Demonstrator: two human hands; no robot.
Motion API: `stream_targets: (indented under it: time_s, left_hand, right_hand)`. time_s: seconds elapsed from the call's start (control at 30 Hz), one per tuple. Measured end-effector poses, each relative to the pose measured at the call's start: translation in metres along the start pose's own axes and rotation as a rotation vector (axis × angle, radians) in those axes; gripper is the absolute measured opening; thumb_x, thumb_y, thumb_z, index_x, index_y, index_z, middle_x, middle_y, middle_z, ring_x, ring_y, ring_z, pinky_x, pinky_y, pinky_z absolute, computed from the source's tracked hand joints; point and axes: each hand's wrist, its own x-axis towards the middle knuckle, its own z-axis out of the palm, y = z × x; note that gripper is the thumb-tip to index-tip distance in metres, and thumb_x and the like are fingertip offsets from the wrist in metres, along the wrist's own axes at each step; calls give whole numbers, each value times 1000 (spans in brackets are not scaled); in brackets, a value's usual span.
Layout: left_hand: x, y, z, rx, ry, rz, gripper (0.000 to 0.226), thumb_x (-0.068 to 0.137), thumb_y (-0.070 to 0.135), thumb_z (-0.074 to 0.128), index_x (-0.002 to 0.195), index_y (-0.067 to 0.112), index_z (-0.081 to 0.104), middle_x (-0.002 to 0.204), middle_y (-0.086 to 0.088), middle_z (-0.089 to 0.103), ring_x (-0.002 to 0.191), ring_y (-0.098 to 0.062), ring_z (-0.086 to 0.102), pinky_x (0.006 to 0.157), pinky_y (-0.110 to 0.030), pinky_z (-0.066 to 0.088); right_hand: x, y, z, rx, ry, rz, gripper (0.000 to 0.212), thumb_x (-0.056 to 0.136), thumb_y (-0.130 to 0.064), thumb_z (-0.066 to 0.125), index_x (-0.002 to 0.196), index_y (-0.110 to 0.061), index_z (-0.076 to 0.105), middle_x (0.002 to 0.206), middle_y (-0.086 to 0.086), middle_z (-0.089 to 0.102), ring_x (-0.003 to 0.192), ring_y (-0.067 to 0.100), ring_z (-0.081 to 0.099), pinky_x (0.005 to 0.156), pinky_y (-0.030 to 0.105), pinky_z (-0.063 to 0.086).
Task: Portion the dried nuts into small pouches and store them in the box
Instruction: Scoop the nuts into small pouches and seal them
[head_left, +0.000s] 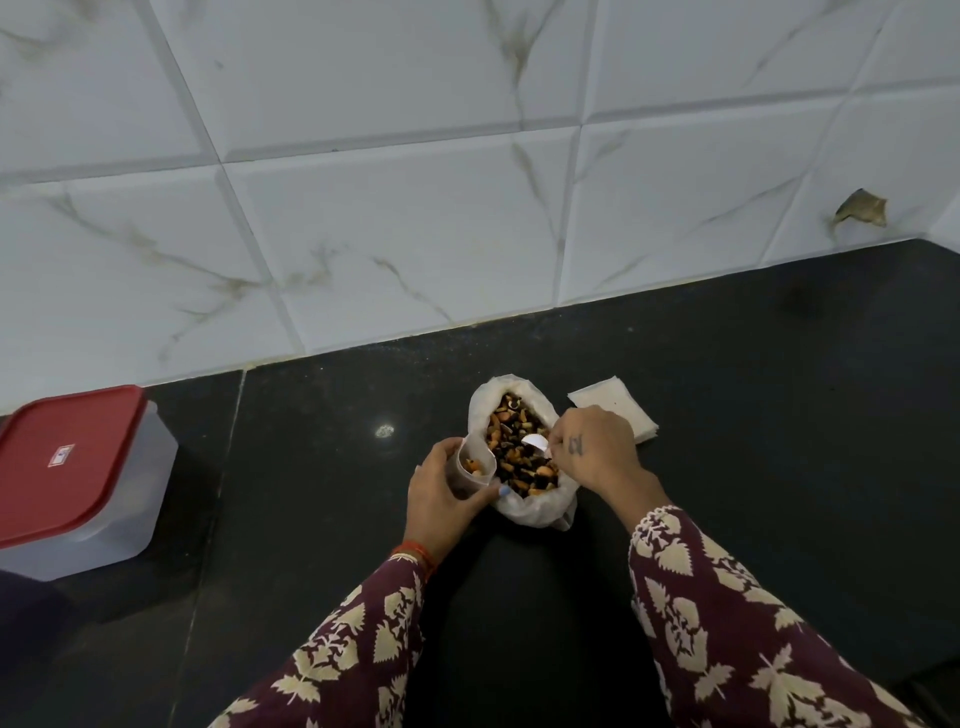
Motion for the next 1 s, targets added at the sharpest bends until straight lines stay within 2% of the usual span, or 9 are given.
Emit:
stream_targets:
  time_s: [0.1,0.2,0.3,0.43,0.5,0.6,0.7,0.83,1.0]
  left_hand:
    - [1,-3,3,17,-8,-9,62,55,68,71,107,57,41,110,25,57,107,-4,57,104,-51,39]
    - [2,-2,4,24,-15,-5,68,56,69,71,113,48,41,109,25,57,107,-3,57,104,-54,39]
    - [2,0,3,43,-25,-10,69,57,65,71,115,44,42,107,27,56,107,-2,55,105,-54,37]
    - [1,1,4,50,-26,-7,68,57,65,71,115,44,42,106,25,57,105,-2,55,105,-54,36]
    - [1,2,5,53,-22,-2,68,57,65,71,115,44,42,105,24,58,103,-1,56,105,-55,36]
    - [2,3,5,51,-21,-3,65,58,63,71,113,46,41,103,24,59,100,1,56,105,-55,36]
    - [1,2,5,44,-29,-9,65,57,63,71,113,47,41,103,26,59,100,5,55,105,-54,36]
    - [1,3,5,81,-22,0,63,64,48,79,115,41,42,103,28,55,99,8,52,108,-54,31]
    - [-1,10,4,93,-22,3,63,66,44,81,115,39,42,102,29,52,98,6,50,110,-52,29]
  right_hand:
    - [-3,-1,5,17,-2,34,19,90,-28,57,94,-20,73,87,0,71,81,16,65,73,28,52]
    - [-4,-1,9,88,-69,68,21,90,-26,55,88,-18,74,85,0,71,79,16,65,71,28,53]
    - [5,9,1,337,-198,200,14,81,-17,62,80,-11,75,84,0,73,74,15,65,78,35,55]
    - [6,11,1,568,-208,327,13,83,-17,65,80,-8,74,75,1,73,64,12,65,81,36,56]
    - [-1,2,10,437,-157,230,17,88,-25,62,84,-15,74,78,1,72,73,14,67,76,31,55]
    - [-8,-9,12,61,-44,4,17,91,-30,58,95,-22,73,91,0,70,85,15,64,73,26,50]
    - [-5,-14,1,1,-88,3,17,88,-31,60,92,-19,71,88,2,69,83,18,64,71,28,50]
    - [6,-12,-5,396,-289,254,20,86,-26,63,82,-8,72,73,3,71,62,12,65,71,30,54]
    - [5,-6,-3,926,-384,607,10,88,-11,65,83,-3,65,66,5,68,35,3,53,39,15,38]
